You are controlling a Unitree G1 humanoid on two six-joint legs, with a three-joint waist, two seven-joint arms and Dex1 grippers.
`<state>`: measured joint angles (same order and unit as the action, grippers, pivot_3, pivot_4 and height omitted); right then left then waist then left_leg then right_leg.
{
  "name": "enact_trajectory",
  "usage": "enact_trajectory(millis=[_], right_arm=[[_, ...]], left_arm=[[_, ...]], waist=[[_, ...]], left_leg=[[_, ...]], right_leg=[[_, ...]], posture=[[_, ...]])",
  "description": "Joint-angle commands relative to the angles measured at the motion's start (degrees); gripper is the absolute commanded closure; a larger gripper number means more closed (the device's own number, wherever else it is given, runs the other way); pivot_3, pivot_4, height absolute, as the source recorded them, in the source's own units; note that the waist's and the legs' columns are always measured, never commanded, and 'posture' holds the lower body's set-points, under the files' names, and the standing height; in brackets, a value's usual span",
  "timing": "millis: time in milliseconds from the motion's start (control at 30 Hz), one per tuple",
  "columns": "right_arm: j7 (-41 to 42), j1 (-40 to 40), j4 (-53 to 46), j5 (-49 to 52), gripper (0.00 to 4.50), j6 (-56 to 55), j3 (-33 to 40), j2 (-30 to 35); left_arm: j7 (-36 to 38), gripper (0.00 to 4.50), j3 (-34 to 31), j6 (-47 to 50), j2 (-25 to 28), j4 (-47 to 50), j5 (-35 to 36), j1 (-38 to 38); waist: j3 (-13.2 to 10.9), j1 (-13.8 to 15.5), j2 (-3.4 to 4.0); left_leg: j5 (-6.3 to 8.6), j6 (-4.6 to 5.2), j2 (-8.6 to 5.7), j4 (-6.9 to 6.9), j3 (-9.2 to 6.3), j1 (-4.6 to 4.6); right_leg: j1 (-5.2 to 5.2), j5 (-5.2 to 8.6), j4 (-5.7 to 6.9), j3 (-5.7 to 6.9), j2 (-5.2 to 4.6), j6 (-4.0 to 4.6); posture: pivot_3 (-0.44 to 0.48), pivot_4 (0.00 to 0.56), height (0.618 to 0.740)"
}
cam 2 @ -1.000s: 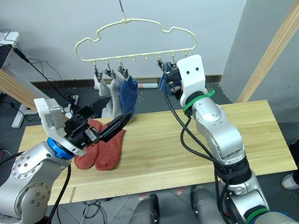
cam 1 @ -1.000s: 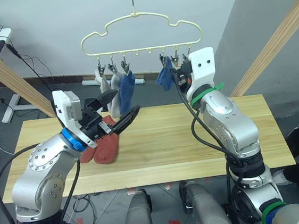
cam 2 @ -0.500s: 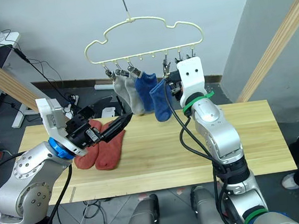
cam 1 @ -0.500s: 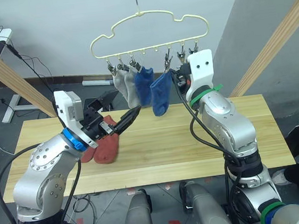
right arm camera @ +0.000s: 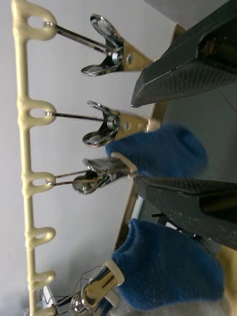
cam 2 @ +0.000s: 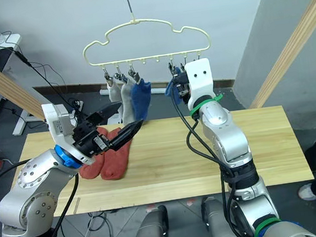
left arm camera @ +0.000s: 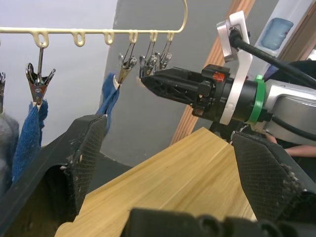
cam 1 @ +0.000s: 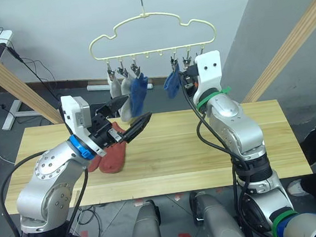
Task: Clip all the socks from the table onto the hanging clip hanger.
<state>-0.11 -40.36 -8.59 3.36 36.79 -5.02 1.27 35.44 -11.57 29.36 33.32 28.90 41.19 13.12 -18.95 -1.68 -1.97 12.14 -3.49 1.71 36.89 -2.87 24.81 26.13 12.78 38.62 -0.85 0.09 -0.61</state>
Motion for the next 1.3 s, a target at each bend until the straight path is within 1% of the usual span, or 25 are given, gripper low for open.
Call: enact_trajectory(millis=[33,567,933,1300], right_arm=[[-0.4,-1.7,-0.9,-0.6,2.22,-1.7,1.2,-0.1],[-2.2,-4.3,2.1,-1.4,2.22,-3.5,2.2,-1.6],[-3.3,-4.5,3.1,-2.9,2.22,-2.9,2.3,-1.6],[-3.1,-4.6,3.7,-4.7,2.22,-2.7,1.9,-0.4]], left_arm=[[-0.2,0.0,-0.3,-1.3,-0.3,1.7,-0.4,0.2],[-0.8,0.0,0.0,-1.1,-0.8,2.5,0.1,0.7],[-0.7,0.0,0.4,-1.2,-1.2,2.6,0.0,0.6],[-1.0,0.0,0.3,-1.2,-1.6,2.7,0.0,0.0]], waist=[[0.0,0.0,0.0],[0.0,0.0,0.0],[0.0,0.0,0.0],[0.0,0.0,0.0]], left_leg=[[0.0,0.0,0.0,0.0,0.0,0.0],[0.0,0.0,0.0,0.0,0.0,0.0],[0.0,0.0,0.0,0.0,-0.01,0.0],[0.0,0.0,0.0,0.0,-0.01,0.0]], right_leg=[[0.0,0.0,0.0,0.0,0.0,0.0],[0.0,0.0,0.01,0.01,0.0,0.0],[0.0,0.0,0.0,0.01,0.0,0.0],[0.0,-0.01,0.01,0.01,0.0,0.01]], posture=[[0.028,0.315,0.74],[0.033,0.303,0.74],[0.035,0.292,0.74],[0.035,0.295,0.74]])
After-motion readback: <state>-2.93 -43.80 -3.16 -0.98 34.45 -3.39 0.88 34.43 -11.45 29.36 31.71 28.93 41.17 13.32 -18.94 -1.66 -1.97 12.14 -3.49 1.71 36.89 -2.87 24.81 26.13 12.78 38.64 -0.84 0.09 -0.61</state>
